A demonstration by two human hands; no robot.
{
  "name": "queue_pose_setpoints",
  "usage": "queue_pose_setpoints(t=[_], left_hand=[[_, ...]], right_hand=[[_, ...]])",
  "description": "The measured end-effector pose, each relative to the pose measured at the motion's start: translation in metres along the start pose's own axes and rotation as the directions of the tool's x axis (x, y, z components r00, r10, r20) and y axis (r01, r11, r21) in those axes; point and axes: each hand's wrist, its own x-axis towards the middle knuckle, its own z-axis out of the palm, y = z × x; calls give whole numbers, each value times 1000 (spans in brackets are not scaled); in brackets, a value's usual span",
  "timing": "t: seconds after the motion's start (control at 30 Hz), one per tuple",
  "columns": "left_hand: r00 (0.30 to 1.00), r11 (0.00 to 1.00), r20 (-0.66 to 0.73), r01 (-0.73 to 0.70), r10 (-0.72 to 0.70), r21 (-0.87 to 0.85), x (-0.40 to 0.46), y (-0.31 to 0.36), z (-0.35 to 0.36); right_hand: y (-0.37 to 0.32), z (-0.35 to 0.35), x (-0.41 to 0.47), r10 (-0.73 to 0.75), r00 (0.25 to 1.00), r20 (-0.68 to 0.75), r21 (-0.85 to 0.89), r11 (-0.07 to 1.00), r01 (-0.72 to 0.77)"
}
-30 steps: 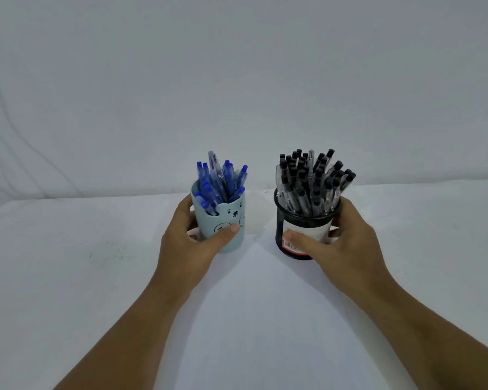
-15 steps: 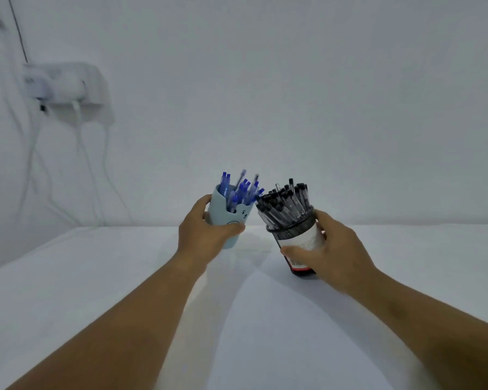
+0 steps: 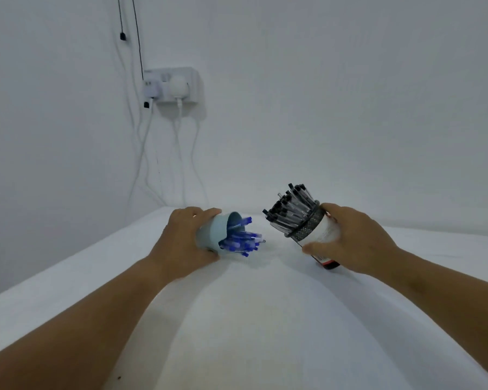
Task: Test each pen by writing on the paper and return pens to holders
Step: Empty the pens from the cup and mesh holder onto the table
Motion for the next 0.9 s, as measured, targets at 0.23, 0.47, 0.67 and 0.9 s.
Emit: queue_pose_setpoints(t=[0.23, 0.47, 0.67, 0.9], left_hand=[[988, 951, -92, -94, 126, 295, -18, -23, -12], [970, 939, -243, 77, 8, 337, -27, -37, -19], [939, 903, -319, 243, -128, 355, -36, -45, -27], [851, 878, -443, 415, -282, 240, -35, -44, -33]], right_hand=[[-22, 14, 10, -81, 996, 43, -255, 963, 90], [-26, 17, 15, -106, 993, 52, -290, 950, 117], [-22, 20, 14, -108, 993, 45, -317, 941, 117], [-18, 15, 13, -100, 994, 34, -354, 929, 106]])
